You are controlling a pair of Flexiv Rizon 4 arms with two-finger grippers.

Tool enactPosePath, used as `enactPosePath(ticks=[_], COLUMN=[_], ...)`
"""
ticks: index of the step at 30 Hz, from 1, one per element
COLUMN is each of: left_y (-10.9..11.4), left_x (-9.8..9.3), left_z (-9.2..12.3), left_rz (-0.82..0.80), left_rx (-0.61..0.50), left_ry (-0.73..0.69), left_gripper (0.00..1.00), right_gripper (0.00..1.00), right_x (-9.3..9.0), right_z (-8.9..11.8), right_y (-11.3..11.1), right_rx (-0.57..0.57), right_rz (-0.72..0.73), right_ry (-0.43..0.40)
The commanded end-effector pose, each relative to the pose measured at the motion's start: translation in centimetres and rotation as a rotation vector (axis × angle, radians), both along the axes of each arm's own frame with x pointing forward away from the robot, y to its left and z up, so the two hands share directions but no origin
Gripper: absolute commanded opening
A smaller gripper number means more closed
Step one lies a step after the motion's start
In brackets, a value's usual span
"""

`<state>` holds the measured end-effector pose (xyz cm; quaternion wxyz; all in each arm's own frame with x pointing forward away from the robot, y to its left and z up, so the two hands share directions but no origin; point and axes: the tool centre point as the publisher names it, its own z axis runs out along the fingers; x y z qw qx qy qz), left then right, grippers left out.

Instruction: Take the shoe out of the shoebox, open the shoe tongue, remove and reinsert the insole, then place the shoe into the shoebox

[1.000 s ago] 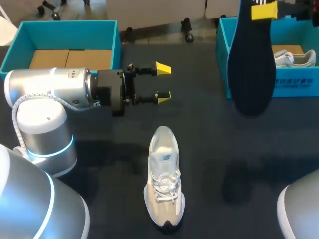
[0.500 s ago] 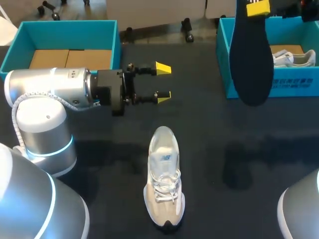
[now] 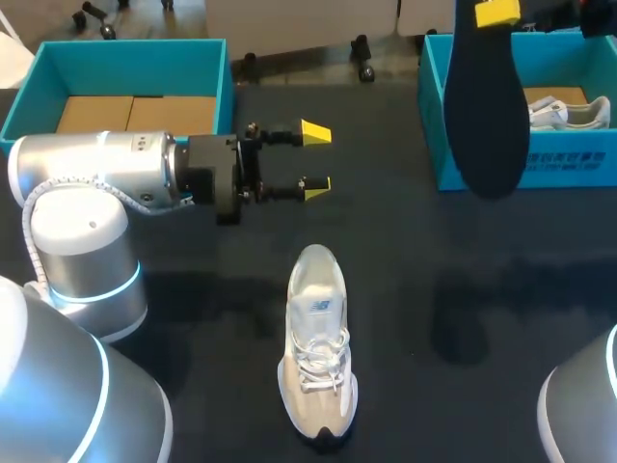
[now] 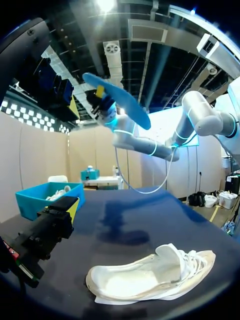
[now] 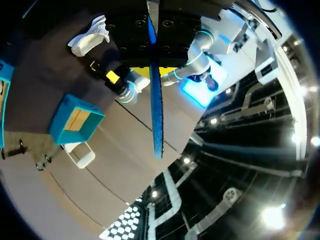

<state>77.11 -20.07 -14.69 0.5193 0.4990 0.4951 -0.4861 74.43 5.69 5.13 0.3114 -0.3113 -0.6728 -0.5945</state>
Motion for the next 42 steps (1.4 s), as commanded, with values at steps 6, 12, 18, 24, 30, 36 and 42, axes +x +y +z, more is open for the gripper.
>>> enactPosePath(ticks=[6,12,18,24,30,36,42], left_y=[-0.1,-0.1,-0.1,-0.1,-0.1,-0.1,-0.1], left_x=[0.0,0.0,0.0,0.0,0.0,0.0,0.0], left_z=[0.0,0.0,0.0,0.0,0.0,0.0,0.0], left_rz=[0.002,0.002,0.002,0.002,0.002,0.002,0.002], left_rx=[0.000,0.000,0.000,0.000,0.000,0.000,0.000], left_ry=[-0.001,-0.001,-0.001,-0.001,-0.001,-0.001,-0.001], left_gripper=[1.00,1.00,1.00,1.00,1.00,1.00,1.00], right_gripper=[0.00,0.00,0.00,0.00,0.00,0.00,0.00], right_x=[4.8,6.5,7.6,7.6,7.6,9.9,10.0], right_z=[-5.3,-7.6,-9.2,-9.2,-9.2,-11.5,-13.5], right_y=[0.7,0.9,1.7,1.7,1.7,3.1,4.4], right_rx=[0.009,0.033,0.027,0.027,0.027,0.033,-0.011], right_rz=[-0.060,-0.068,-0.059,-0.059,-0.059,-0.035,-0.059], right_ry=[0.169,0.242,0.343,0.343,0.343,0.428,0.523])
